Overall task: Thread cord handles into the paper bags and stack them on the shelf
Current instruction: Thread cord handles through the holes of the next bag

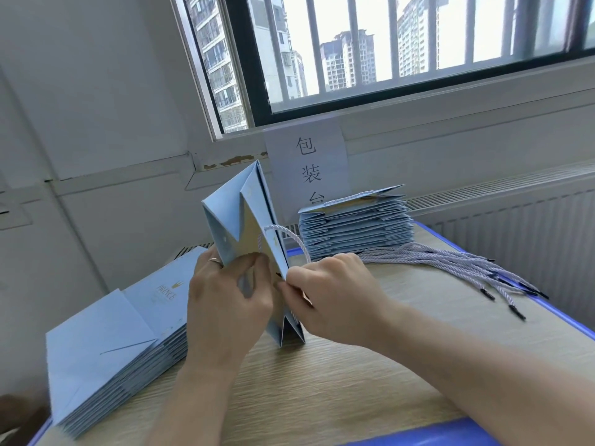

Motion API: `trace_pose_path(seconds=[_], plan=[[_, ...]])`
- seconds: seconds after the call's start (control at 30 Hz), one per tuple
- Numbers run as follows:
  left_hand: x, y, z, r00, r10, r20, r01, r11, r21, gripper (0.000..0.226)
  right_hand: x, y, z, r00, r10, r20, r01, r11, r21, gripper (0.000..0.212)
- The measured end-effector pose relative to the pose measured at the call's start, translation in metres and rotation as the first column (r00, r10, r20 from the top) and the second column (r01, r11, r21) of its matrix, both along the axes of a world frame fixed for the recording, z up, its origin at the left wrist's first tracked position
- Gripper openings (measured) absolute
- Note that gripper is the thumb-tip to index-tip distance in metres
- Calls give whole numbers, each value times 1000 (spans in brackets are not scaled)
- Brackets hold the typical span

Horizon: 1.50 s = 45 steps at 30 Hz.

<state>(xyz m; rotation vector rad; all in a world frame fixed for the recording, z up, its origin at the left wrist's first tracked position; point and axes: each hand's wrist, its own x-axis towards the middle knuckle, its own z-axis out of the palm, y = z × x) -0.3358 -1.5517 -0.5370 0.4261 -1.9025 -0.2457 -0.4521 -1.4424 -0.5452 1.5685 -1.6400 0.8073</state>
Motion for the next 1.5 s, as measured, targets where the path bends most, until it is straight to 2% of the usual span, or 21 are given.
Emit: trace_pose_path(seconds=[0.07, 0.2, 0.43, 0.57, 0.67, 0.73, 1.0, 1.2, 1.3, 1.5], plan=[[1, 2, 3, 998, 27, -49, -29, 999, -43, 28, 0, 0, 1, 1000, 2, 1, -2, 1000, 6, 38], [-1, 5, 4, 995, 37, -97, -48, 992, -116, 17, 0, 1, 1, 1000, -11, -1, 11, 1000, 9, 38], [-4, 3, -2, 999, 47, -27, -49, 995, -92, 6, -1, 2, 0, 1000, -4, 31, 3, 999, 53, 41], [-3, 0, -2, 998, 37, -40, -41, 992, -116, 7, -6, 11, 3, 998, 38, 40, -46, 975, 215, 51], [-3, -1, -2, 998, 34, -56, -42, 988, -146, 12, -10, 10, 1, 999, 1, -53, 22, 904, 426, 49], [-3, -1, -2, 998, 25, -61, -34, 988, -148, 11, -10, 6, -3, 997, 3, -81, 39, 861, 508, 46], [-4, 0, -4, 999, -54, 2, 54, 995, -82, 8, -8, 2, -4, 999, 45, 24, -51, 830, 556, 39], [-2, 0, -3, 998, -64, 25, 63, 998, 28, 9, -10, 4, -1, 996, 11, 83, -52, 859, 510, 51], [-2, 0, -3, 996, -78, 38, 76, 996, 50, 11, -7, 2, -3, 994, 20, 109, -73, 859, 507, 48], [-3, 1, -4, 987, -125, 104, 94, 960, 263, 27, -7, 0, -5, 992, 4, 130, -71, 853, 517, 45]])
